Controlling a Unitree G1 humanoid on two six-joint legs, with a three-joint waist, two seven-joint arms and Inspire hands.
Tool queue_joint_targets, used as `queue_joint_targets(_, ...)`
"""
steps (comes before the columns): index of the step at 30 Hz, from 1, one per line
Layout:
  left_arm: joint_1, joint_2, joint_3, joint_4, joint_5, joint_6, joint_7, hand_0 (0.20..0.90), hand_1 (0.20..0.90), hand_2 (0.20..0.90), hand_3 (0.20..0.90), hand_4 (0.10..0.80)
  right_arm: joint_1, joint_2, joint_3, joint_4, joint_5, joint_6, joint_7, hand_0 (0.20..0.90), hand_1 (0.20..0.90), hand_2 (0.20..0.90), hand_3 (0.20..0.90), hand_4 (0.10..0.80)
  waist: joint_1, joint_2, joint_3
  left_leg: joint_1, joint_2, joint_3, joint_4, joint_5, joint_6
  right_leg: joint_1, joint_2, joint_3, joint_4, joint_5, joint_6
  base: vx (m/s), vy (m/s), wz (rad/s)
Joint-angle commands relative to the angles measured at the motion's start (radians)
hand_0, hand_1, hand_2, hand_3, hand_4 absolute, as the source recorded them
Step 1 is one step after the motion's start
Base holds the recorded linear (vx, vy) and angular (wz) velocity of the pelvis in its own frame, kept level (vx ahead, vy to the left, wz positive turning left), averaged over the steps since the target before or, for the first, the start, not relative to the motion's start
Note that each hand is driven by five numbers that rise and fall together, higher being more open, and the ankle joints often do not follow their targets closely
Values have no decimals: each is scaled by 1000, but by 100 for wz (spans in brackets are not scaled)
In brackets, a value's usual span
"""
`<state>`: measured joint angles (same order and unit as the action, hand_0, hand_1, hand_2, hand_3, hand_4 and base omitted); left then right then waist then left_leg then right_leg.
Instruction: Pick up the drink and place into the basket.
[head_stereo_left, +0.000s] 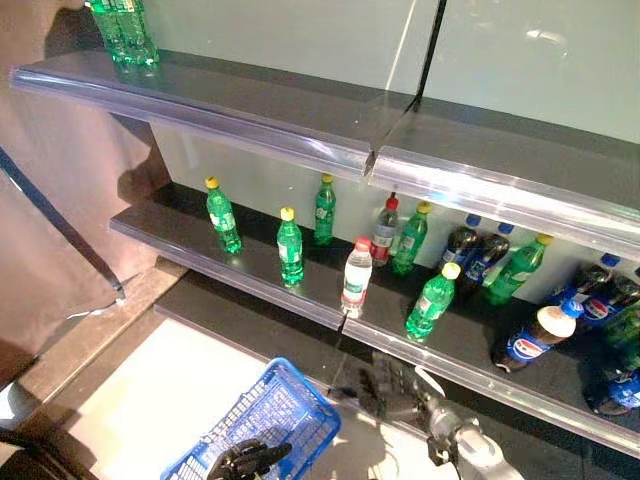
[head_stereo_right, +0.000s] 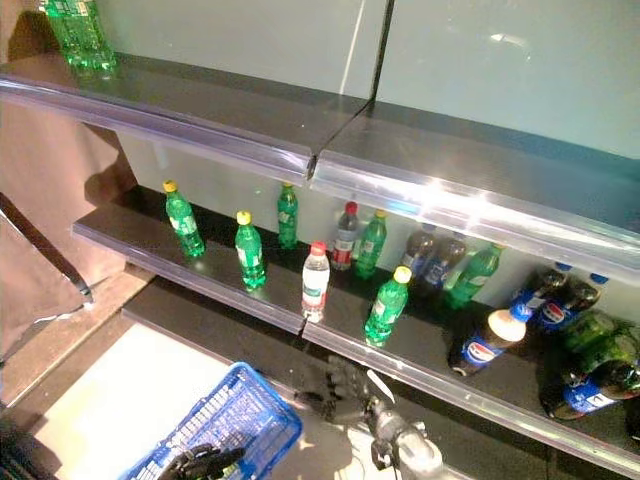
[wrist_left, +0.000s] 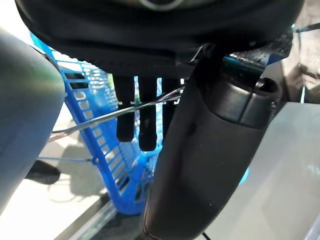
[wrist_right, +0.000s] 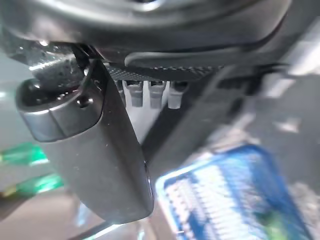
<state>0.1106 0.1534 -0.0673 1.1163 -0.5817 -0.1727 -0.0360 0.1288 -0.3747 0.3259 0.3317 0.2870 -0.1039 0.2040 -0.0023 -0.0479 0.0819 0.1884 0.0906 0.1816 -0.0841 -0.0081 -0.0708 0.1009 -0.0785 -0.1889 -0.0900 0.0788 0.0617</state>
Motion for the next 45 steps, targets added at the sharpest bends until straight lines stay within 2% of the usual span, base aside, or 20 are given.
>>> queue_joint_targets(1,22,80,-7,-1,57,-74,-19,300,300,300,200,100,-70,-52,-36,-170,57,-101,106,900,900,900,900,800,-9,-16,7,-44,-48,-24,0,-14,32,34,8,-28,33,-70,13,-1,-6,-4)
queue_joint_targets(5,46,87,14,15,75,-98,-47,300,300,300,200,100,-104,-136,-135,-402,204,-89,281,900,900,900,900,800,-10,-19,-3,-42,-39,-8,0,-16,28,35,3,-32,29,-69,17,0,-2,-1)
queue_joint_targets(9,52,83,24,31,83,-112,-54,300,300,300,200,100,-128,-156,-207,-534,351,-88,338,900,900,900,900,800,-13,-18,-11,-41,-35,2,0,-18,26,33,1,-29,28,-69,19,0,0,0)
queue_joint_targets(11,56,79,30,41,88,-119,-61,300,300,300,200,100,-146,-136,-255,-589,435,-129,347,900,900,900,900,800,-15,-15,-17,-42,-32,6,1,-21,25,31,-1,-27,29,-71,20,0,0,0)
queue_joint_targets(14,60,69,35,55,93,-128,-65,300,300,300,200,100,-166,-108,-312,-635,452,-192,260,900,900,900,900,800,-18,-7,-27,-42,-31,10,1,-25,25,28,-5,-25,28,-72,20,6,25,-1)
queue_joint_targets(19,66,37,34,53,94,-137,-43,300,300,300,200,100,-157,-83,-386,-618,232,-346,-112,900,900,900,900,800,-32,7,-35,-44,-33,19,4,-29,28,20,-8,-17,30,-71,19,-3,40,-3)
queue_joint_targets(20,68,30,38,47,85,-135,-38,300,300,300,200,100,-138,-74,-398,-614,218,-342,-191,900,900,900,900,800,-39,12,-33,-45,-34,22,4,-29,30,17,-8,-13,31,-70,19,-20,42,-6)
queue_joint_targets(23,63,24,38,42,75,-127,-28,300,300,300,200,100,-125,-69,-396,-583,139,-313,-265,900,900,900,900,800,-47,16,-30,-45,-36,24,2,-28,33,16,-7,-8,27,-68,18,1,24,-11)
queue_joint_targets(30,57,29,31,24,68,-97,-12,300,300,300,200,100,-126,-111,-370,-556,123,-223,-344,900,900,900,900,800,-43,16,-15,-52,-43,19,7,-26,37,11,-6,-13,42,-76,12,14,7,-6)
queue_joint_targets(38,71,33,18,26,66,-101,-12,300,300,300,200,100,-110,-119,-348,-531,102,-193,-376,900,900,900,900,800,-35,16,6,-64,-62,8,24,-36,47,2,-10,-18,51,-79,11,21,8,0)
queue_joint_targets(43,78,39,8,-2,69,-87,-5,300,300,300,200,100,-103,-126,-328,-533,120,-174,-306,900,900,900,900,800,-29,13,20,-77,-67,4,38,-42,51,-8,-11,-18,63,-83,12,6,2,0)
queue_joint_targets(45,76,45,0,-15,66,-81,-4,300,300,300,200,100,-103,-135,-306,-541,153,-156,-224,900,900,900,900,800,-27,11,26,-85,-69,1,44,-43,53,-16,-11,-17,70,-85,12,0,0,0)
